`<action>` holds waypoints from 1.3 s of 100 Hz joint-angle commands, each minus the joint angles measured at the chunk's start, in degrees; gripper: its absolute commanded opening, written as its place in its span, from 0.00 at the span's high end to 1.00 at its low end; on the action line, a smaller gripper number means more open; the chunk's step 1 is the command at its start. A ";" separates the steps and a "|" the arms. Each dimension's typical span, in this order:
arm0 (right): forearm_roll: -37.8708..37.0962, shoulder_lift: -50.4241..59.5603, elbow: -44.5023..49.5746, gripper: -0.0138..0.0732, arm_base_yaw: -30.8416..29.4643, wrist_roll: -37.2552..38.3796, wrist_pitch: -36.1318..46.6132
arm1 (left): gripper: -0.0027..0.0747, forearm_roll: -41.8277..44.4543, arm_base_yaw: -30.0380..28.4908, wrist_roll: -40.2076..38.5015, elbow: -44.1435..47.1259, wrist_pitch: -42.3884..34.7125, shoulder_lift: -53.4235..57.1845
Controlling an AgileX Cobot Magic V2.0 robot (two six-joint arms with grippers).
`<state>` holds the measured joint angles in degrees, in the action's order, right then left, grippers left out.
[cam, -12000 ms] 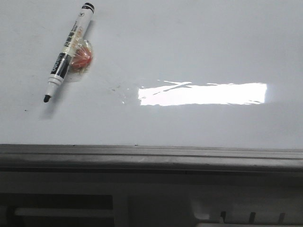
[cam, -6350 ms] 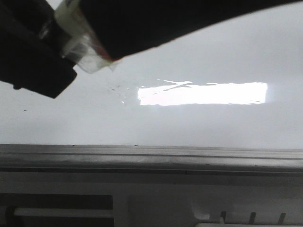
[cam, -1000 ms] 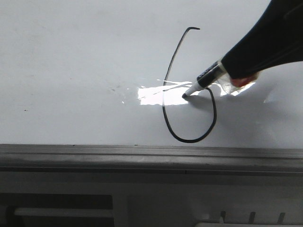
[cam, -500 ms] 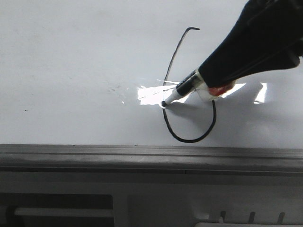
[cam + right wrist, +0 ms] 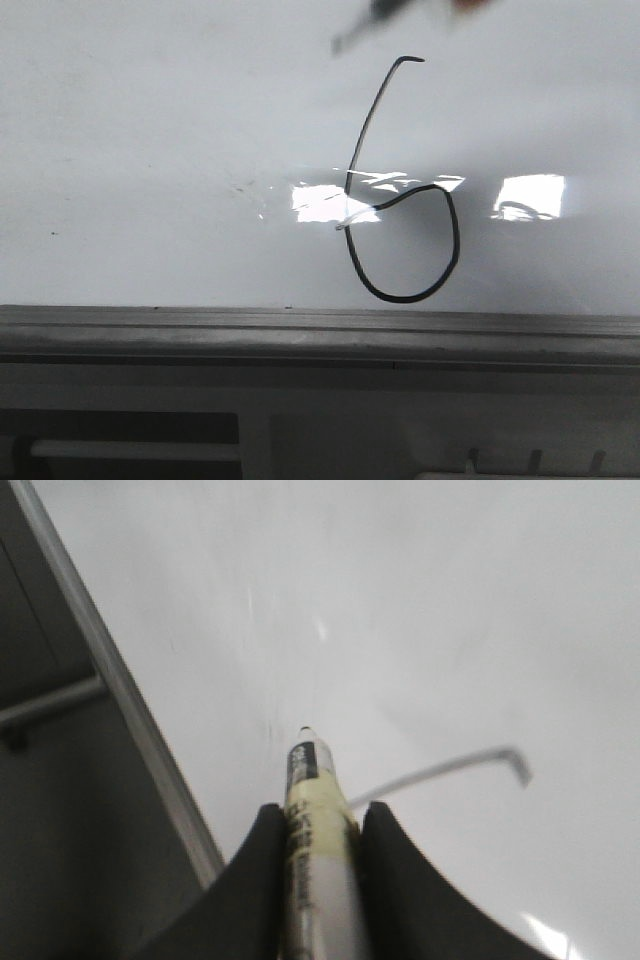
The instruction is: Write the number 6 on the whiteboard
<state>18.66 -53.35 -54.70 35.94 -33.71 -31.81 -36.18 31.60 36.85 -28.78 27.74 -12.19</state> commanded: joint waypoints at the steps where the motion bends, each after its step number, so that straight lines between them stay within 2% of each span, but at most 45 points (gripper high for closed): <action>1: -0.83 3.62 -6.77 0.91 0.07 -0.98 -0.30 | 0.99 -1.68 -0.15 -0.42 -1.48 -4.50 -1.04; 12: -3.24 4.65 -10.97 0.91 0.07 -0.98 -5.54 | 0.99 -1.44 -0.15 -0.31 -1.48 -6.46 -1.54; 35: -3.24 4.88 -11.09 0.91 0.07 -0.98 -11.61 | 0.99 -1.44 -0.15 -0.22 -1.48 -6.63 -5.11; 52: -3.24 3.57 -10.94 0.91 0.07 -0.98 -16.96 | 0.97 -1.32 -0.15 0.04 -3.88 2.11 -15.44; 59: -2.46 2.39 -10.19 0.91 0.07 -0.98 -18.42 | 0.89 -1.32 -0.15 1.09 -6.29 6.93 -21.24; 62: -1.87 1.94 -9.66 0.91 0.07 -0.98 -18.55 | 0.83 -1.57 -0.15 2.03 -7.43 8.73 -23.63; 69: -0.27 0.84 -7.89 0.91 0.07 -0.98 -18.55 | 0.69 -2.86 -0.15 5.20 -10.61 12.64 -29.26; 75: 0.35 -0.17 -6.45 0.91 0.07 -0.98 -18.55 | 0.59 -5.45 -0.15 10.87 -13.69 15.82 -33.76; 83: 0.51 -1.38 -4.74 0.91 0.07 -0.98 -18.21 | 0.52 -10.69 -0.15 18.89 -17.25 19.47 -38.21; 92: 2.14 -2.08 -3.35 0.91 0.07 -0.98 -17.58 | 0.52 -17.17 -0.15 29.91 -20.50 22.60 -42.61; 102: 5.59 -2.36 -2.98 0.91 0.07 -3.38 -16.69 | 0.52 -19.95 1.39 37.13 -22.94 23.05 -46.16; 116: 9.29 -2.82 -2.98 0.91 0.14 -5.54 -15.56 | 0.52 -19.95 5.97 42.15 -24.35 21.41 -50.31; 130: 10.75 -3.85 -2.98 0.91 0.14 -5.94 -16.45 | 0.52 -19.95 10.25 42.64 -24.33 15.88 -53.77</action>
<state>26.44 -57.02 -56.26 36.04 -38.51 -50.77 -52.56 39.69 78.75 -51.03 48.00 -65.23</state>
